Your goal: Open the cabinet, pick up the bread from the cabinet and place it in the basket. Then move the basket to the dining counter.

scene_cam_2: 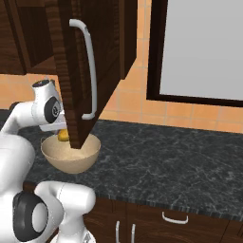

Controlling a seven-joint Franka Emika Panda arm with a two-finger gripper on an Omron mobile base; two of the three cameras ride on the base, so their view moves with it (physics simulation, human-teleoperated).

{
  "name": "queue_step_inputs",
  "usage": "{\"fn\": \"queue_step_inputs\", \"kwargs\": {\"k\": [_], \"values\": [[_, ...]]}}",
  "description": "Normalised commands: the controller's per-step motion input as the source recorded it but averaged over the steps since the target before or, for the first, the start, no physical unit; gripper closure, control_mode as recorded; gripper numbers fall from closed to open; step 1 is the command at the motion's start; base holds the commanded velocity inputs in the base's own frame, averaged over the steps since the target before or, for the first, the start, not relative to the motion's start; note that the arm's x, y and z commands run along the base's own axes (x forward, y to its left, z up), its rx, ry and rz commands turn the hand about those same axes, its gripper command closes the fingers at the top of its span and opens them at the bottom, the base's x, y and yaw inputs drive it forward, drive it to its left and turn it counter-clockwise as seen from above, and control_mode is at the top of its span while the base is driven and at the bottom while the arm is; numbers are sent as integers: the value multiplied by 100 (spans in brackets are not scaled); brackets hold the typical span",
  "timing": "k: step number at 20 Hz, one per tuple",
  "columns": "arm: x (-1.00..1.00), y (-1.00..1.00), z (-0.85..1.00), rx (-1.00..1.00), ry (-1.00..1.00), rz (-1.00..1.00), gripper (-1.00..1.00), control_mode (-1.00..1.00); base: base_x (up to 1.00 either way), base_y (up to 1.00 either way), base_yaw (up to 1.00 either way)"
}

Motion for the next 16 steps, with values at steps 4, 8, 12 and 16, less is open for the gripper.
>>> {"fn": "queue_step_inputs", "kwargs": {"k": [4, 8, 12, 16], "values": [[27, 0, -87, -1, 8, 4, 100, -100, 0, 0, 0], [26, 0, -73, -3, 0, 4, 100, -100, 0, 0, 0], [17, 0, -61, -3, 0, 5, 100, -100, 0, 0, 0], [15, 0, -48, -1, 0, 5, 100, -100, 0, 0, 0]]}}
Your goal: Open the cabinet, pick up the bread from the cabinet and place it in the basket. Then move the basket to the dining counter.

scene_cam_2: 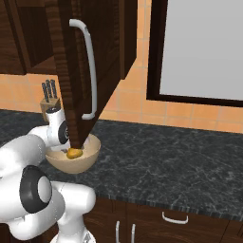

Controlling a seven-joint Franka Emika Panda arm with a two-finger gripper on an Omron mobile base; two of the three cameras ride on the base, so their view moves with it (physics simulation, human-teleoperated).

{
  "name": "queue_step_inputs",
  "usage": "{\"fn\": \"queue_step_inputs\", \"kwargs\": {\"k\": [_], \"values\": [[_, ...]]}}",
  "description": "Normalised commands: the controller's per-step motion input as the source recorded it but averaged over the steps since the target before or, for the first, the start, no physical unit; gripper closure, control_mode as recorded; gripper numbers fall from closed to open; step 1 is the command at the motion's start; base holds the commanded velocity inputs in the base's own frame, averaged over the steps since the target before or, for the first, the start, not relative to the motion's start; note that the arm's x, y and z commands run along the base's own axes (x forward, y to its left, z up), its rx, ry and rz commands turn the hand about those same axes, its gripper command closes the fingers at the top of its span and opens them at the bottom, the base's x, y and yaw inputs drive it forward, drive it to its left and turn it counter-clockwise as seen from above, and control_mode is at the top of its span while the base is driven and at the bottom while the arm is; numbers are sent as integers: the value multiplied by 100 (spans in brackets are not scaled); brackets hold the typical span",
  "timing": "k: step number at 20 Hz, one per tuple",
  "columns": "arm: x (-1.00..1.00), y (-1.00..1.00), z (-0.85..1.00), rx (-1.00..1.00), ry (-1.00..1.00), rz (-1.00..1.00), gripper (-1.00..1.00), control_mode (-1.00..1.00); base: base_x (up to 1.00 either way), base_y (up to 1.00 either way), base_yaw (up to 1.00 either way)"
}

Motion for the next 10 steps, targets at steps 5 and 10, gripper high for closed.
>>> {"fn": "queue_step_inputs", "kwargs": {"k": [5, 10], "values": [[14, 0, -33, 0, 0, 5, -100, -100, 0, 0, 0], [5, 2, 27, 0, 0, 3, -100, -100, 0, 0, 0]]}}
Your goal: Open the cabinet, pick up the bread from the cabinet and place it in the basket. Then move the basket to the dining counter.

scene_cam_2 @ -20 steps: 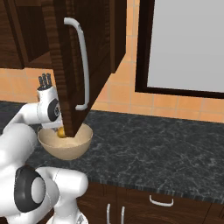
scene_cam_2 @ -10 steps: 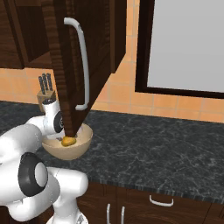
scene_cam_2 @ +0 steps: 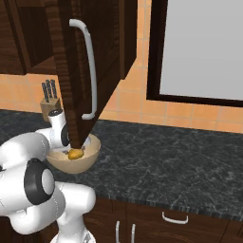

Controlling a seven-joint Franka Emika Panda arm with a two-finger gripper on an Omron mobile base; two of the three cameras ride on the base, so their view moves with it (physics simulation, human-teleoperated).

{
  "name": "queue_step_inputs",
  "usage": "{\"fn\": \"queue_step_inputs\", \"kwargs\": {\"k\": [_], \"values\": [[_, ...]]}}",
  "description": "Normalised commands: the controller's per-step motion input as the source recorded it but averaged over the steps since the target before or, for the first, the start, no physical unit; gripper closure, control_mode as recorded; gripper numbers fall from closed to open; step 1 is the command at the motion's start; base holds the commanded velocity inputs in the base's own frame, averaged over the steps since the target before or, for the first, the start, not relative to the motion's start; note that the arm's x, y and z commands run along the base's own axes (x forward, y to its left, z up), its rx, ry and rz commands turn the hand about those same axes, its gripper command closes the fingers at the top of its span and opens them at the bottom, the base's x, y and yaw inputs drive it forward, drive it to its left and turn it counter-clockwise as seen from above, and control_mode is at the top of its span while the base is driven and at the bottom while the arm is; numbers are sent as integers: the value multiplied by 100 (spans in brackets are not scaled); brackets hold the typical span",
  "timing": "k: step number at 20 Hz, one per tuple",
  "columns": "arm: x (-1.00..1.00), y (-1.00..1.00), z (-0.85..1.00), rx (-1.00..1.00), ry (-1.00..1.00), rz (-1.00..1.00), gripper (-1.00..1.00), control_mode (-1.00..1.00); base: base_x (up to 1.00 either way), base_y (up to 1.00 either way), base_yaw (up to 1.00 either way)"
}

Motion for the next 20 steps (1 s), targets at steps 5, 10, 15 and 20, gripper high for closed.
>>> {"fn": "queue_step_inputs", "kwargs": {"k": [5, 10, 15, 20], "values": [[-1, 22, 54, 0, 0, 2, -100, -100, 0, 0, 0], [6, 23, -30, 0, 0, 6, -100, -100, 0, 0, 0], [45, 29, -71, 0, 0, 8, -100, -100, 0, 0, 0], [10, 8, -71, 0, -1, 7, -100, -100, 0, 0, 0]]}}
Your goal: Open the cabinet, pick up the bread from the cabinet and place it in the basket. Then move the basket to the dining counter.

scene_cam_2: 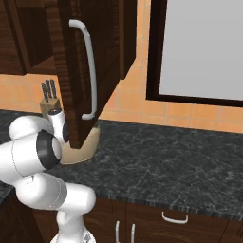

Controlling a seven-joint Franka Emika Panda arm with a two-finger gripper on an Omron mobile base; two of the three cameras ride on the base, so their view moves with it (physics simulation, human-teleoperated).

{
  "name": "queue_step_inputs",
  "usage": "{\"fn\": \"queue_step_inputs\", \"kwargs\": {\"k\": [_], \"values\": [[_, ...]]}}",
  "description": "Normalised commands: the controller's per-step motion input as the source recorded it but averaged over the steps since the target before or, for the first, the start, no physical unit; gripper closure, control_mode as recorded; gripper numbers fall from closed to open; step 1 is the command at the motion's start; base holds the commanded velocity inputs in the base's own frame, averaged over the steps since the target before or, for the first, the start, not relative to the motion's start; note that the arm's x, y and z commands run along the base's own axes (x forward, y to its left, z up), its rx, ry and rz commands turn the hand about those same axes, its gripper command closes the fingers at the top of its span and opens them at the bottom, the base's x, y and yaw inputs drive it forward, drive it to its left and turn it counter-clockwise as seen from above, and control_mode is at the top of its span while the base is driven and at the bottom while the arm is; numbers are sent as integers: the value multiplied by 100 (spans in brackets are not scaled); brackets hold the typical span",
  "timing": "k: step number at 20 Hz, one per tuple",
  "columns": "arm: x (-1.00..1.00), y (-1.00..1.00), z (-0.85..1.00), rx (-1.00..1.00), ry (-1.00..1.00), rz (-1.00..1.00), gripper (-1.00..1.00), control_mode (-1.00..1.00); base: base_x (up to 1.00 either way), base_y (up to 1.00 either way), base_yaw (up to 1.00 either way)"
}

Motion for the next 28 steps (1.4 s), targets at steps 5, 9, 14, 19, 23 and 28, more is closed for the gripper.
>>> {"fn": "queue_step_inputs", "kwargs": {"k": [5, 9, 14, 19, 23, 28], "values": [[-12, 0, 11, 0, -28, 0, -100, -100, 0, 0, 0], [-28, 0, 31, 0, -22, 0, -100, -100, 0, 0, 0], [-45, 6, 69, 3, -5, 0, -100, -100, 0, 0, 0], [-66, 17, 81, 4, 12, 0, -100, -100, 0, 0, 0], [-99, 13, -12, -2, 12, 0, -100, -100, 0, 0, 0], [-39, 15, -18, -13, 21, 0, -100, -100, 0, 0, 0]]}}
